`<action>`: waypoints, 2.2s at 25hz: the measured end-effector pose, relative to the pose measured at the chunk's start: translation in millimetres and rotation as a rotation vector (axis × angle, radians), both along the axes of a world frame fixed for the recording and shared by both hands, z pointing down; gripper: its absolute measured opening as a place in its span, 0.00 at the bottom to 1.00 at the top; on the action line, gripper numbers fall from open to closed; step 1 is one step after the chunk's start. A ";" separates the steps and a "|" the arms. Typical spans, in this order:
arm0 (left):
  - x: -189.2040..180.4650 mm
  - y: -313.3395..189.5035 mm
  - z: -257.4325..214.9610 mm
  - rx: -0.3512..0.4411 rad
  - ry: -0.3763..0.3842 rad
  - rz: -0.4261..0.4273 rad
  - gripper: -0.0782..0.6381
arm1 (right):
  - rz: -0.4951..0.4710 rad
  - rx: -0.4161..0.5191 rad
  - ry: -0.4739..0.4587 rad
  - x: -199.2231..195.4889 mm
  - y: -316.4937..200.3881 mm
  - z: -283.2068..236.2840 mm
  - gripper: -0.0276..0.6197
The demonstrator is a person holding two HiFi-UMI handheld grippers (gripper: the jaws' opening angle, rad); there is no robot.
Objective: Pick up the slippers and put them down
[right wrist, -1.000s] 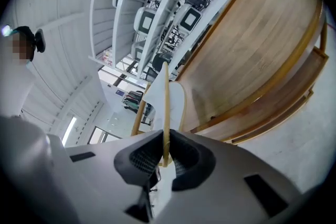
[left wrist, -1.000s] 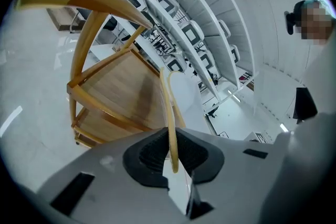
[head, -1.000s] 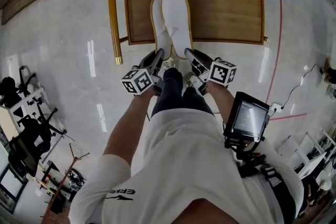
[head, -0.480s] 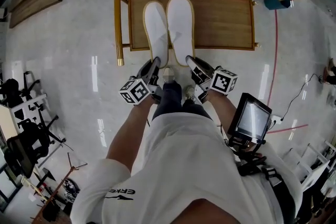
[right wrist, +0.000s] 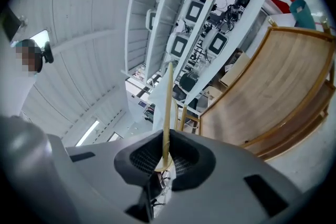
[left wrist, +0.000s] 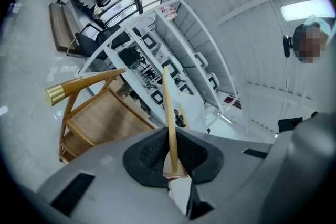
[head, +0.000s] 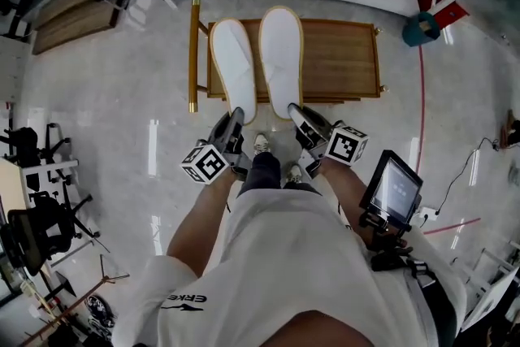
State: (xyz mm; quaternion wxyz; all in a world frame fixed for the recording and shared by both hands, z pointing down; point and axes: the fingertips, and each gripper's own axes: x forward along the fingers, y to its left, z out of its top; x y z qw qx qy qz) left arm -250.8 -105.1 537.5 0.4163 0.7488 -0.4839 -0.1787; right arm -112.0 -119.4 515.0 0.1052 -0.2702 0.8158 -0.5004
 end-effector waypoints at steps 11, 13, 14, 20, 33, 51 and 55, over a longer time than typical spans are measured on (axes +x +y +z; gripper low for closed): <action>19.5 38.5 -65.9 0.124 0.025 -0.046 0.15 | 0.003 0.081 -0.002 25.9 34.8 -56.4 0.09; 22.3 46.7 -73.8 0.139 0.034 -0.051 0.15 | 0.002 0.090 -0.006 28.6 41.8 -63.3 0.09; 23.8 50.7 -77.1 0.145 0.037 -0.054 0.15 | 0.001 0.095 -0.008 30.1 45.5 -66.6 0.09; 33.3 64.2 -92.4 0.173 0.047 -0.070 0.15 | -0.004 0.121 -0.014 42.1 60.1 -82.4 0.09; 47.1 81.5 -100.6 0.207 0.047 -0.054 0.15 | -0.002 0.141 -0.018 52.1 75.5 -88.1 0.09; 85.5 83.9 -103.4 0.203 0.064 0.045 0.15 | 0.118 0.160 -0.025 91.7 88.7 -92.2 0.09; 109.6 73.7 -101.2 0.194 0.076 0.116 0.15 | 0.189 0.156 -0.015 114.5 89.4 -90.8 0.09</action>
